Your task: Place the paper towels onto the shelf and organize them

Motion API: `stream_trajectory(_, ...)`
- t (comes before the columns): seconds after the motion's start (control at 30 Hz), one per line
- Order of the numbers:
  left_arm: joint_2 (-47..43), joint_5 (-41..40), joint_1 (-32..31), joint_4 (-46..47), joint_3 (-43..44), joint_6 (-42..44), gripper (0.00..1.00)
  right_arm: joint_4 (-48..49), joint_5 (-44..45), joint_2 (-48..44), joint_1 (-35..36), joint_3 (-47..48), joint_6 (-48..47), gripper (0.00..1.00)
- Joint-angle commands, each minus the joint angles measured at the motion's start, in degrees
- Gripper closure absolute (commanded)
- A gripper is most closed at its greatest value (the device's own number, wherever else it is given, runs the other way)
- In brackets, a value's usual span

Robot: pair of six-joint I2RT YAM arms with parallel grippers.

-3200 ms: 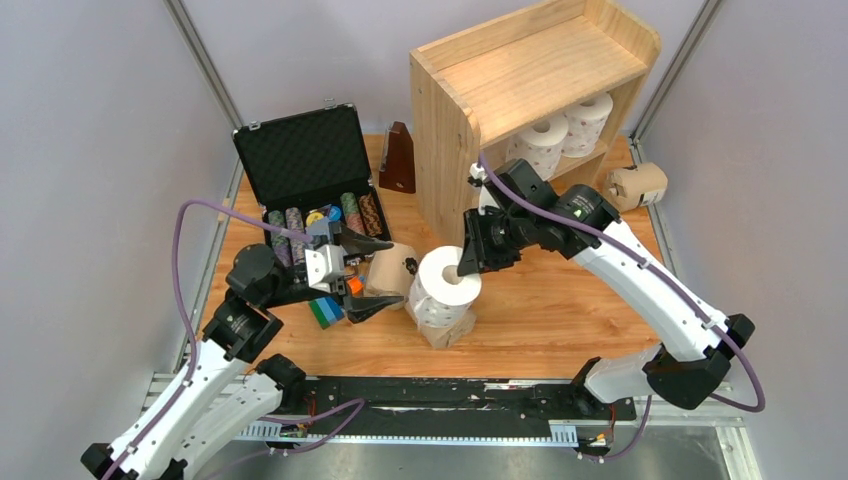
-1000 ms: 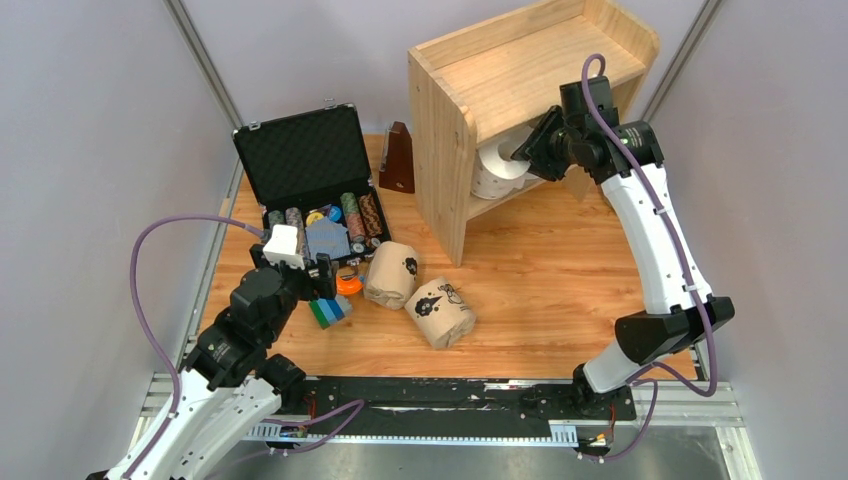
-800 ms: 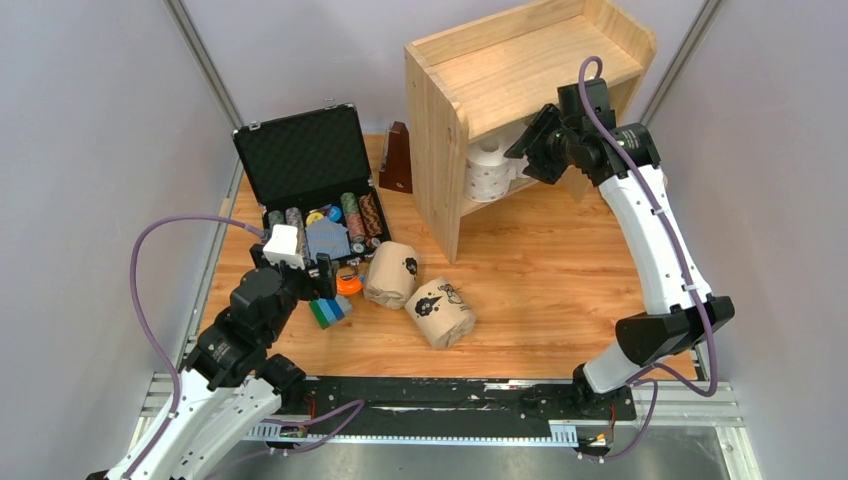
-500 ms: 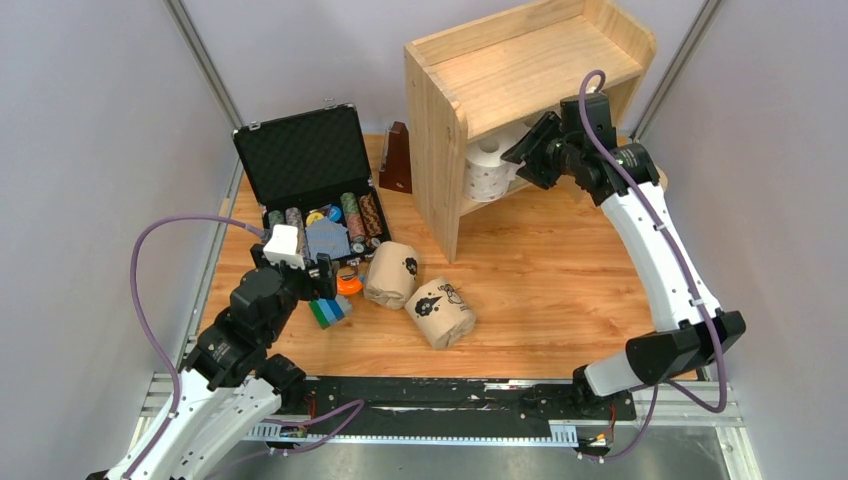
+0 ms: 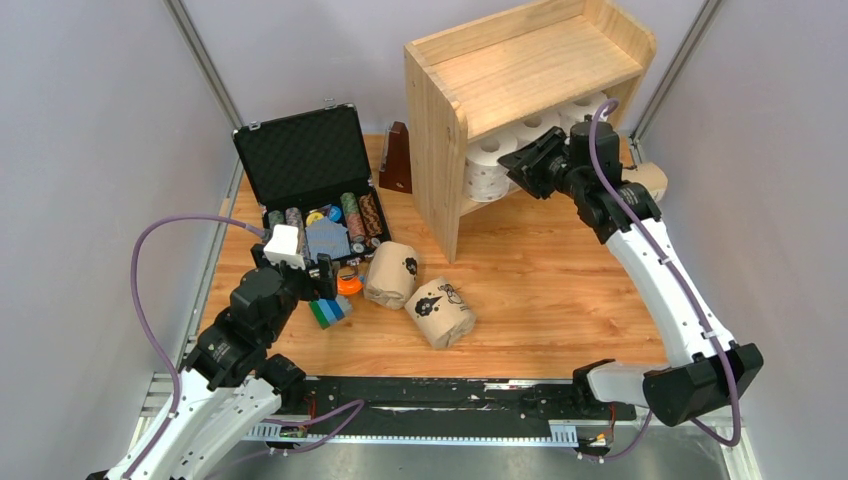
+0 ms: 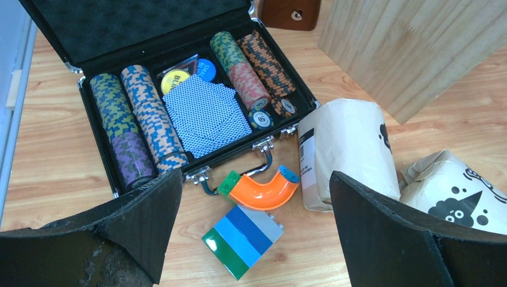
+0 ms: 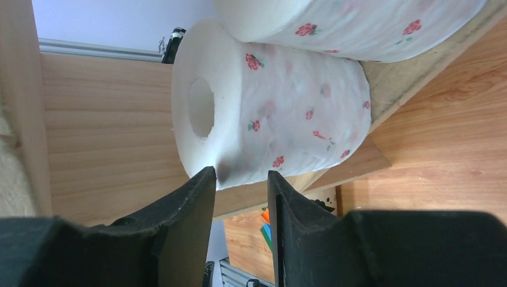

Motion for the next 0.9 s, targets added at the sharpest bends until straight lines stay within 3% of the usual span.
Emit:
stream_trajectory(0.0, -0.18, 0.21, -0.16, 1.69, -0.04, 0.25, 0.00, 9.75, -3.04, -0.41, -0.44, -1.94, 3.64, 0.62)
stream_trajectory(0.3, -0.28, -0.29, -0.14, 1.61, -0.11, 0.42, 0.00, 20.85, -10.24, 0.27, -0.44, -6.88, 5.51, 0.64)
stream_trajectory(0.53, 0.13, -0.38, -0.16, 1.52, -0.03, 0.36, 0.00, 20.76, -13.37, -3.43, -0.61, -10.24, 1.42, 0.57)
stream_trajectory(0.73, 0.66, 0.44, -0.11, 1.46, 0.19, -0.32, 0.00, 10.67, -14.24, -10.46, -0.51, -11.74, -6.87, 0.43)
stream_trajectory(0.87, 2.60, 1.27, -0.14, 1.17, 0.76, -0.87, 0.00, 2.76, -15.72, -14.03, -0.40, -15.06, -12.13, 0.40)
